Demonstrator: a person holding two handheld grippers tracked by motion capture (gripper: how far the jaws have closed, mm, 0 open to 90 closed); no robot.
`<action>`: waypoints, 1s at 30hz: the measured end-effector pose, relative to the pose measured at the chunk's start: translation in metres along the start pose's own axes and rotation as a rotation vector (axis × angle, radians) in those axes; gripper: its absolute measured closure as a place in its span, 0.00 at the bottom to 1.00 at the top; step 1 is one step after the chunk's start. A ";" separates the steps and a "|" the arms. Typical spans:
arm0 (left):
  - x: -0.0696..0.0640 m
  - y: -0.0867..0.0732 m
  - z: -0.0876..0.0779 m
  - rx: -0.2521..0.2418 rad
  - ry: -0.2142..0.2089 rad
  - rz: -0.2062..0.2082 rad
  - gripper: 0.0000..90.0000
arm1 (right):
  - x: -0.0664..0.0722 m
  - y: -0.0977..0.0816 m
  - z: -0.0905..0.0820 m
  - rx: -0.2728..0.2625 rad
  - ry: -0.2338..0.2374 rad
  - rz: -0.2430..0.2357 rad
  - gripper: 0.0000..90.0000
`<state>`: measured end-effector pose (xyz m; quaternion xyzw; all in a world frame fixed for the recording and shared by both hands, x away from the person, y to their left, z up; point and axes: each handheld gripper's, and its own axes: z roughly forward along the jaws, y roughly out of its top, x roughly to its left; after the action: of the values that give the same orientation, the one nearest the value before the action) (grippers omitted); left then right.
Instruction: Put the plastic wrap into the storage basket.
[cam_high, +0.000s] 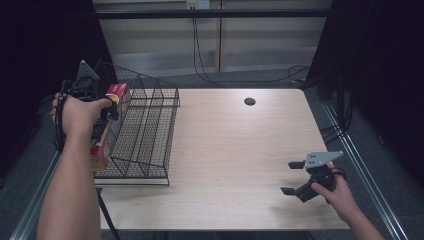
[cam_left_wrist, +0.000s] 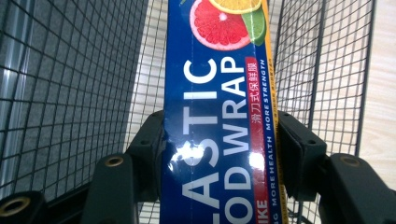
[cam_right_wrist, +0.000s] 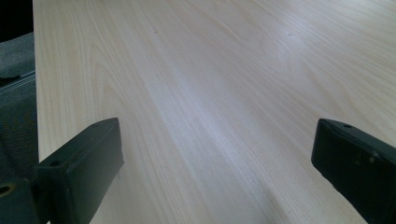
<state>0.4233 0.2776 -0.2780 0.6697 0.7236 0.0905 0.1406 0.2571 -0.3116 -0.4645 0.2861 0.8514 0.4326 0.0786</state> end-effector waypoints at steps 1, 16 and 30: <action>0.000 0.000 0.001 0.007 -0.001 -0.006 0.48 | 0.000 0.000 0.000 -0.001 0.001 -0.001 0.02; 0.006 0.001 0.012 0.052 0.020 -0.013 0.46 | -0.001 0.000 0.002 0.002 0.003 0.001 0.02; -0.001 0.003 -0.015 -0.051 -0.055 -0.049 0.44 | 0.000 -0.001 0.000 0.000 0.002 0.002 0.02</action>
<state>0.4214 0.2778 -0.2625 0.6503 0.7330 0.0872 0.1797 0.2572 -0.3120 -0.4653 0.2863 0.8512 0.4330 0.0773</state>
